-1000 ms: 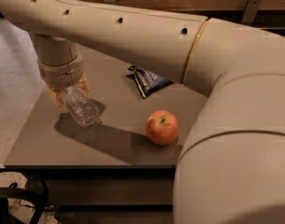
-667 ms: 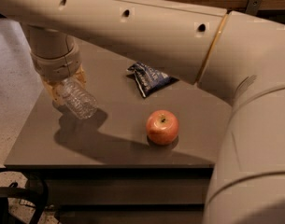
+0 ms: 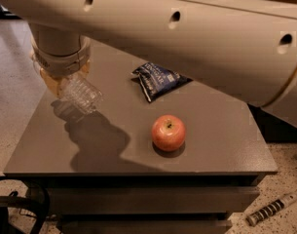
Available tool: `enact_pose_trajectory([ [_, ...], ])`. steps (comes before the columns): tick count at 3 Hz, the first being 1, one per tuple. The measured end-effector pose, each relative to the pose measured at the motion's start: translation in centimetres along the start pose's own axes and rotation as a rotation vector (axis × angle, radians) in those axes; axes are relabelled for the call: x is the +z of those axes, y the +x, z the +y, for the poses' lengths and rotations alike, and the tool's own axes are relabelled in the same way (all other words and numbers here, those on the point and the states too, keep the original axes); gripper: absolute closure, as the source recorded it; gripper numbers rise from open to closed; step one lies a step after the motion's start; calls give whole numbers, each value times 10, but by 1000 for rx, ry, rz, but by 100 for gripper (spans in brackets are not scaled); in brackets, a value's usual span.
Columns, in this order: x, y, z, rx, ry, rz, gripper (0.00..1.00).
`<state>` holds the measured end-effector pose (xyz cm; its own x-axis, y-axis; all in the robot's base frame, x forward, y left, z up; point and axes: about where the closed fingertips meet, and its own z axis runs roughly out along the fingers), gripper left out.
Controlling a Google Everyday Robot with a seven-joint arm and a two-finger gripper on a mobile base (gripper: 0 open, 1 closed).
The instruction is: Place water bottle upright
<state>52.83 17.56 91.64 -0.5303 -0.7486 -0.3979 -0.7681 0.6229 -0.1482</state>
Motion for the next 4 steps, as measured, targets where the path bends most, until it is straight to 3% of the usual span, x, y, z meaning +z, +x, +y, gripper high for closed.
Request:
enact_pose_trajectory([
  [1, 6, -7, 0, -88, -22, -153, 100],
  [2, 12, -18, 3, -144, -50, -256, 100],
  [3, 17, -32, 7, -221, -97, -358, 100],
  [4, 17, -37, 4, -244, -172, -444, 100],
])
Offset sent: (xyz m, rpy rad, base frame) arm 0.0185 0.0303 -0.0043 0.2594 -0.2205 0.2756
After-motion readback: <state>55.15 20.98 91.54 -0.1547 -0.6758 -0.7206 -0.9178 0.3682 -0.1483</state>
